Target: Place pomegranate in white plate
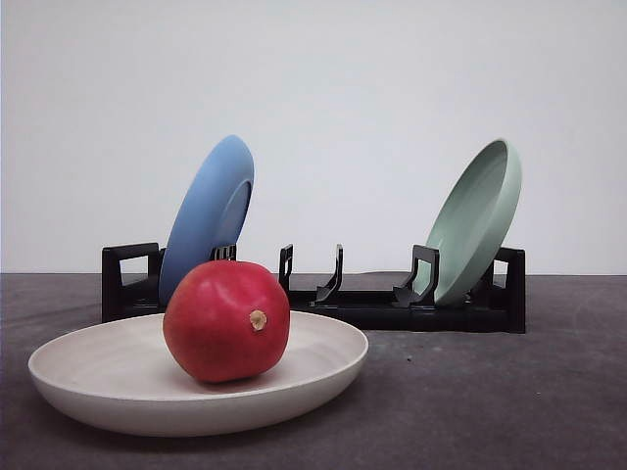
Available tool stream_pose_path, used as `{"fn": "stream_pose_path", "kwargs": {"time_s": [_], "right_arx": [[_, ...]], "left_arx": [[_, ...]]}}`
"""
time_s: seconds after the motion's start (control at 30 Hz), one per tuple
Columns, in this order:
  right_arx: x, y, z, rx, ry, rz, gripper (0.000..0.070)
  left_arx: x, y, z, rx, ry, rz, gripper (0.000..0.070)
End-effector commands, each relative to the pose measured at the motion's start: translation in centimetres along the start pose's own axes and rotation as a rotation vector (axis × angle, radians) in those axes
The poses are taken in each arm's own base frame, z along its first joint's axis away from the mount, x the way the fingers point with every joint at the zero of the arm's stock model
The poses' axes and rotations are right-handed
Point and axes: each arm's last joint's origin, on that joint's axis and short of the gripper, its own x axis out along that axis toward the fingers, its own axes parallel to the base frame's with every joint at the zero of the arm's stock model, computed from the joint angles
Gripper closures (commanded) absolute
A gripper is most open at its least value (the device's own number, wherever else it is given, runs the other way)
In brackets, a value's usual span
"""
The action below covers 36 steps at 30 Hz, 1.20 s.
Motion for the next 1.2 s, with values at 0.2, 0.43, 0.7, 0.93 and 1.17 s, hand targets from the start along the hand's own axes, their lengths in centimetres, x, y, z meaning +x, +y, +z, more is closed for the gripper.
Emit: {"fn": "stream_pose_path", "kwargs": {"time_s": [0.2,0.43,0.7,0.93,1.17], "right_arx": [[0.03,0.0,-0.02,0.01,-0.008,0.0,0.0687],[0.03,0.0,-0.02,0.01,-0.008,0.0,0.0687],[0.03,0.0,-0.02,0.01,-0.008,0.0,0.0687],[0.03,0.0,-0.02,0.01,-0.008,0.0,0.0687],[0.03,0.0,-0.02,0.01,-0.008,0.0,0.0687]], "left_arx": [[0.1,-0.03,-0.36,0.014,0.011,-0.002,0.07],[0.1,-0.03,-0.36,0.014,0.011,-0.002,0.07],[0.1,-0.03,-0.36,0.014,0.011,-0.002,0.07],[0.1,-0.03,-0.36,0.014,0.011,-0.002,0.07],[0.1,-0.03,-0.36,0.014,0.011,-0.002,0.07]]}}
